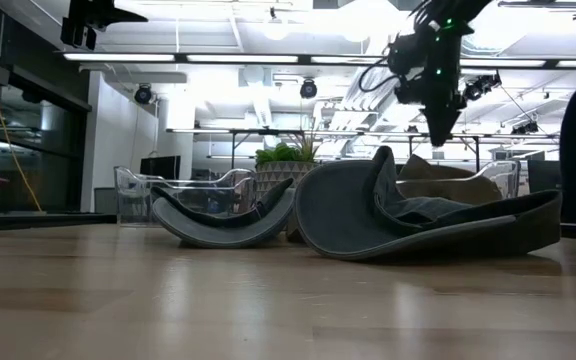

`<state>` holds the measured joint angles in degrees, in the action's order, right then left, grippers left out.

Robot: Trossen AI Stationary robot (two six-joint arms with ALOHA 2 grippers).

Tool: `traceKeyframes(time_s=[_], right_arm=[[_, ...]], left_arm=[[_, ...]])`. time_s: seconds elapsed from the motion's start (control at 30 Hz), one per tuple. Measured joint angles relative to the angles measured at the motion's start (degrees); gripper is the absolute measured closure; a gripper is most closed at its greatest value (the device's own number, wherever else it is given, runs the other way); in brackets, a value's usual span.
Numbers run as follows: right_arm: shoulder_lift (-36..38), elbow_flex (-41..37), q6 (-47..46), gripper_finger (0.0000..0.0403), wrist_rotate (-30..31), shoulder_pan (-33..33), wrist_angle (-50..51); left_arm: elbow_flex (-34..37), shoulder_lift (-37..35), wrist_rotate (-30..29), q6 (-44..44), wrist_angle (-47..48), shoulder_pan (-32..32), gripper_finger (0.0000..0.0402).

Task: Pick & Place hat
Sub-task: Put the right blue cap into the left transparent bin

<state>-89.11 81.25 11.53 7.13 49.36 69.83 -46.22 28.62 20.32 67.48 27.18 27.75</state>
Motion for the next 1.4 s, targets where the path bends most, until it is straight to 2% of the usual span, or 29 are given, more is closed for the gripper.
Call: traceKeyframes(time_s=[0.27, 0.63, 1.03, 1.3, 1.4], right_arm=[[6.66, 0.0, -2.67, 0.0234, -8.41, -4.05, 0.3], [12.83, 0.0, -13.75, 0.0242, -8.56, -19.96, -0.23], [12.62, 0.0, -19.01, 0.024, -3.17, -37.14, -3.34], [12.6, 0.0, -8.83, 0.024, -0.49, -45.44, -7.54], [11.72, 0.0, -11.13, 0.0238, 3.06, -48.05, -8.9]], left_arm=[[0.0, -0.01, -0.01, -1.15, 0.0, -0.01, 0.017], [0.0, 0.0, 0.13, -1.68, 0.0, -0.02, 0.017], [0.0, -0.02, 1.65, -1.7, 0.02, -0.02, 0.017], [0.0, 0.0, 2.89, -3.58, 1.02, -0.02, 0.017], [0.0, -0.02, 2.8, -4.16, 2.31, -0.01, 0.017]])
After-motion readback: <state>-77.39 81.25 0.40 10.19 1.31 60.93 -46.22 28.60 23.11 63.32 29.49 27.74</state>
